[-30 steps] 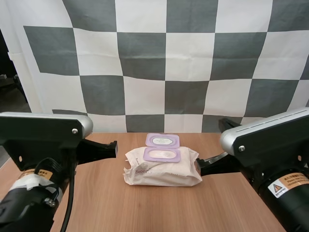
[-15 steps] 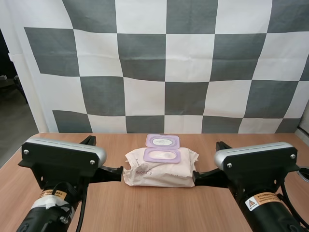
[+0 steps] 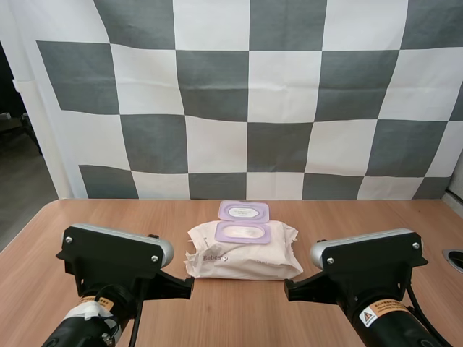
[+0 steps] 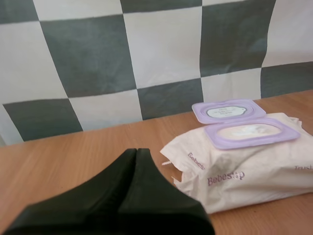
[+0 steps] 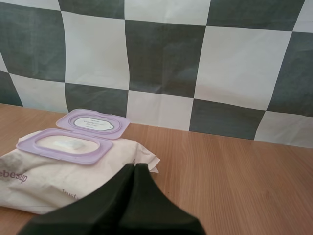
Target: Open the wet wipes lid
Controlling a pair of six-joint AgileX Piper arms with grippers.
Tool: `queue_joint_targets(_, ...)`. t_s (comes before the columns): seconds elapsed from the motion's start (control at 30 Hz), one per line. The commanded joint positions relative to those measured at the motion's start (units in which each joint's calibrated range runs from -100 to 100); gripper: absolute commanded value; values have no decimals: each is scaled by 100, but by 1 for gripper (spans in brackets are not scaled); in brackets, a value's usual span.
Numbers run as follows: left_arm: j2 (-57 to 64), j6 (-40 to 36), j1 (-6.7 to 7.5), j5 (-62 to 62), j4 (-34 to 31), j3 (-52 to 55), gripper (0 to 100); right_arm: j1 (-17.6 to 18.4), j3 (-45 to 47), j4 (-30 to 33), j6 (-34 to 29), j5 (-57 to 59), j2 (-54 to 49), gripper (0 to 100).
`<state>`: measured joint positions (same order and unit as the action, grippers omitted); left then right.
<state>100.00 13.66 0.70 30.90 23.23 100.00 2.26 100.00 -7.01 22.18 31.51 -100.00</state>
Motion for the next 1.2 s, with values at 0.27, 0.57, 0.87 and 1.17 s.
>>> queue_joint_targets(0.27,0,-1597,-120,-39,-1339,0,0,-23,0,186,-385,22,0,0)
queue_joint_targets(0.57,0,-1661,-120,-53,-1432,0,0,-23,0,387,-385,22,0,0)
queue_joint_targets(0.87,0,-1660,-163,-53,-1432,0,0,-23,0,423,-385,22,0,0)
queue_joint_targets(1.17,0,-1660,-159,-163,-1432,0,0,-23,0,423,-385,22,0,0)
